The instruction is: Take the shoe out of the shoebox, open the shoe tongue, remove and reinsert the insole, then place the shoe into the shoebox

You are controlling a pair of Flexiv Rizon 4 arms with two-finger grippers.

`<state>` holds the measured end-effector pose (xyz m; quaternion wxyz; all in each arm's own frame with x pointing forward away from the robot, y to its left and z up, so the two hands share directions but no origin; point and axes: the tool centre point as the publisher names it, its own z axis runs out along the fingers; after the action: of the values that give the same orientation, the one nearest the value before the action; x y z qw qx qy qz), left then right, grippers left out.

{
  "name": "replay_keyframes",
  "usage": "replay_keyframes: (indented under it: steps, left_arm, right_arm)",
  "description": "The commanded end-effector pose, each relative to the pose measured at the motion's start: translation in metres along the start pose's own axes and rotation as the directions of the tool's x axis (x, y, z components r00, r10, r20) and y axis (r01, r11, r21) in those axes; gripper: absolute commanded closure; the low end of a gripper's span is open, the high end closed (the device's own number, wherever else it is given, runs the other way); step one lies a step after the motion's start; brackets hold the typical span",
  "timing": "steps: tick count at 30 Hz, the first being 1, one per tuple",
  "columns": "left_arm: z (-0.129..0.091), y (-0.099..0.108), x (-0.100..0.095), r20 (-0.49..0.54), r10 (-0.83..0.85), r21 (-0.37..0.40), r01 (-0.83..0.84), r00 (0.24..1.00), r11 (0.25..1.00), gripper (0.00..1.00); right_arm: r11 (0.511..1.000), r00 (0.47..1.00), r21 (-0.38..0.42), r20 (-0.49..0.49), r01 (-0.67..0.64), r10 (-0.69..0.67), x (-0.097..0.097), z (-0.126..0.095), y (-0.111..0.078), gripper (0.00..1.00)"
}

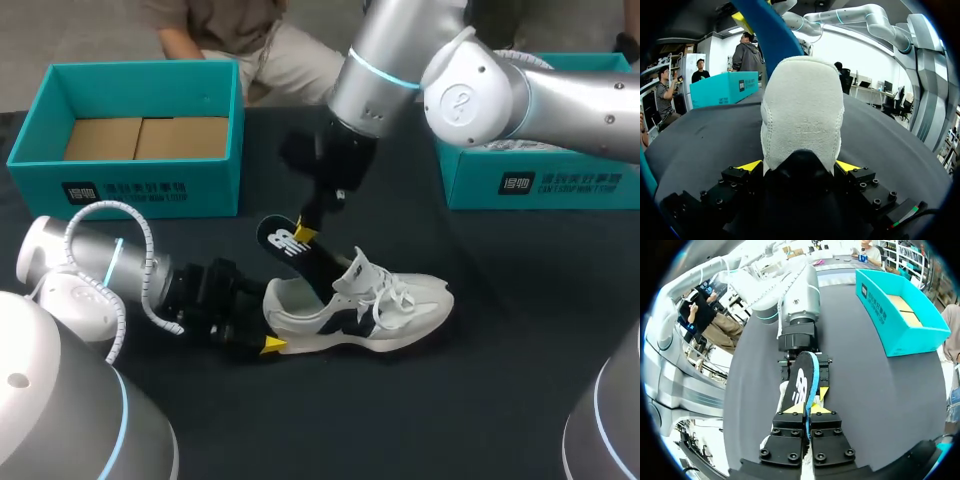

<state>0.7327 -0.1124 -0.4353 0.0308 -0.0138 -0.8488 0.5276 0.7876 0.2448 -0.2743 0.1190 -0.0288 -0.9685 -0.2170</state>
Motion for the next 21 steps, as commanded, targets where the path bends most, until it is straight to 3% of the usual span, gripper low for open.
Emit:
replay_keyframes:
  steps: [1,6,14,21]
  left_arm:
    - [0.005,0.003,-0.001,-0.002,0.000,-0.003,0.000,1.000,1.000,1.00]
    - [0.005,0.003,-0.001,-0.002,0.000,-0.003,0.000,1.000,1.000,1.00]
    - [0.005,0.003,-0.001,-0.002,0.000,-0.003,0.000,1.000,1.000,1.00]
    - [0.005,0.003,-0.001,-0.002,0.000,-0.003,0.000,1.000,1.000,1.00]
  right_arm:
    - [1.000,0.998,-0.006,0.070,0.005,-0.004,0.004,-0.023,0.010,1.00]
    - [0.999,0.993,-0.017,0.109,0.039,-0.037,-0.002,-0.039,0.030,1.00]
    - [0.997,0.995,-0.050,0.085,0.055,-0.051,-0.005,-0.025,0.029,1.00]
    - [0.995,0.991,-0.066,0.113,0.079,-0.071,-0.012,-0.036,0.047,1.00]
